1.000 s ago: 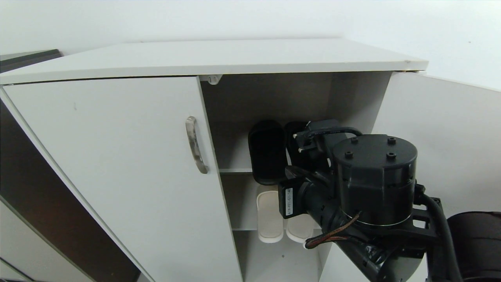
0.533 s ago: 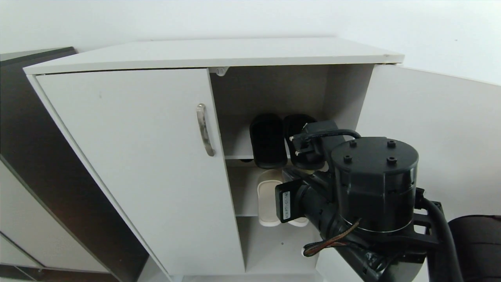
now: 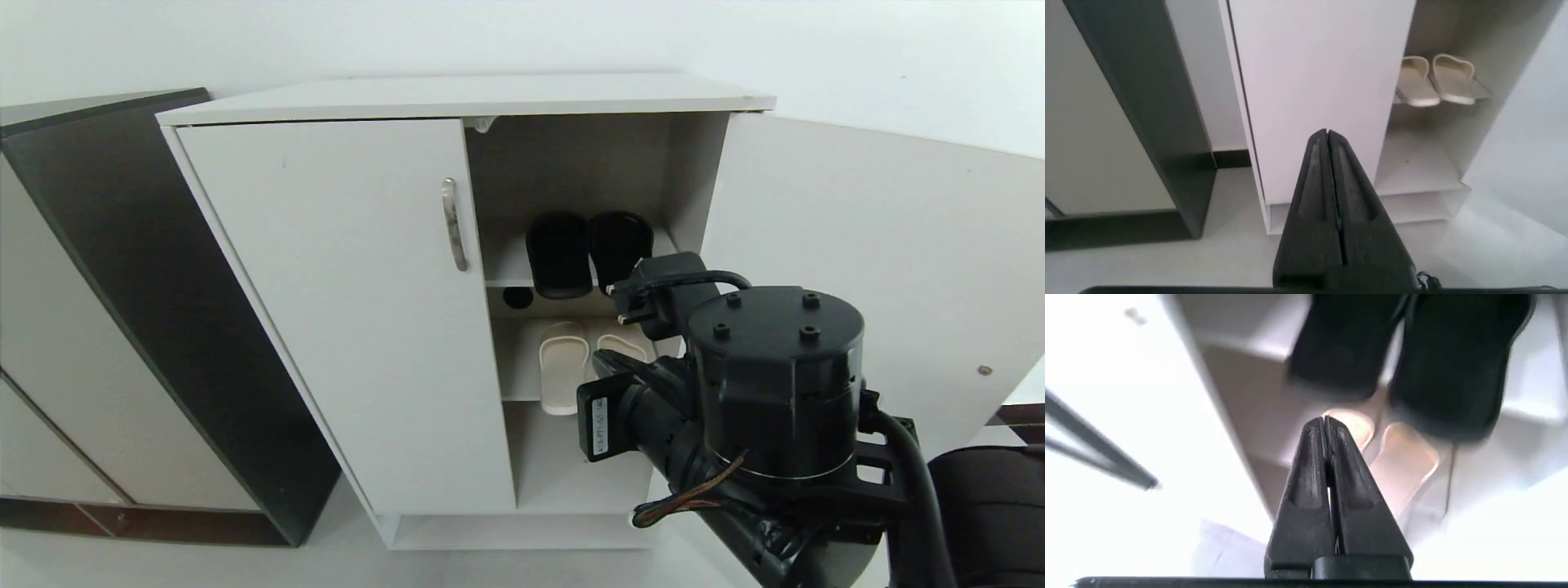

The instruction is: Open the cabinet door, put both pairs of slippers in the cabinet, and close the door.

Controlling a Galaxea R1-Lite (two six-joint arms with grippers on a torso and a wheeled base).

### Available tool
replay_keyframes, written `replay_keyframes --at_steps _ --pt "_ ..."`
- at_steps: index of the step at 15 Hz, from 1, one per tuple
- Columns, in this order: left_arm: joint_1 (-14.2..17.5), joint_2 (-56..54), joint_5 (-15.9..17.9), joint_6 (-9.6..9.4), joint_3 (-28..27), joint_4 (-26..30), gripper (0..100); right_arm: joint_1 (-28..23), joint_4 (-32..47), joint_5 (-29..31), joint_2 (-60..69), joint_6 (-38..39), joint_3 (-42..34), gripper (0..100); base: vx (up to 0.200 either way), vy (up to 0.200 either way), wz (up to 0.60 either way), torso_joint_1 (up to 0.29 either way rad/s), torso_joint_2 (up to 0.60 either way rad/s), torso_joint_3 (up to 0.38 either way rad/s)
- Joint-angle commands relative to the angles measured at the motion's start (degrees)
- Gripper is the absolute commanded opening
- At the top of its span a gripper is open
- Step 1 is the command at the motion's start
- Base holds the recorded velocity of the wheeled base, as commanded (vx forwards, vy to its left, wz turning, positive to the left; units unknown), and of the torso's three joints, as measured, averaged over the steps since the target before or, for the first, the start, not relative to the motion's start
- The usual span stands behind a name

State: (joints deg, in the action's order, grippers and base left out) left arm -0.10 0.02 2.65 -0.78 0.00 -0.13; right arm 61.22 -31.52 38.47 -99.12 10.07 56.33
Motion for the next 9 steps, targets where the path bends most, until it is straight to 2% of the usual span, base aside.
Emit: replay_keyframes --at_steps 1,8,9 --pt "0.0 0.1 0.0 -0.01 0.0 0.0 0 0.0 0.0 -0.1 -0.7 0.0 0.0 0 -0.200 0.000 0.00 -0.002 0.00 0.007" --pt "0.0 0.1 0.0 -0.01 0.0 0.0 0 -0.2 0.0 -0.1 -1.1 0.0 0.0 0 -0.200 0.000 0.00 0.000 0.00 0.003" --pt "0.0 0.0 0.0 -0.01 0.0 0.0 0 -0.3 0.0 0.0 -1.2 0.0 -0.1 0 0.000 0.000 0.00 0.000 0.00 0.000"
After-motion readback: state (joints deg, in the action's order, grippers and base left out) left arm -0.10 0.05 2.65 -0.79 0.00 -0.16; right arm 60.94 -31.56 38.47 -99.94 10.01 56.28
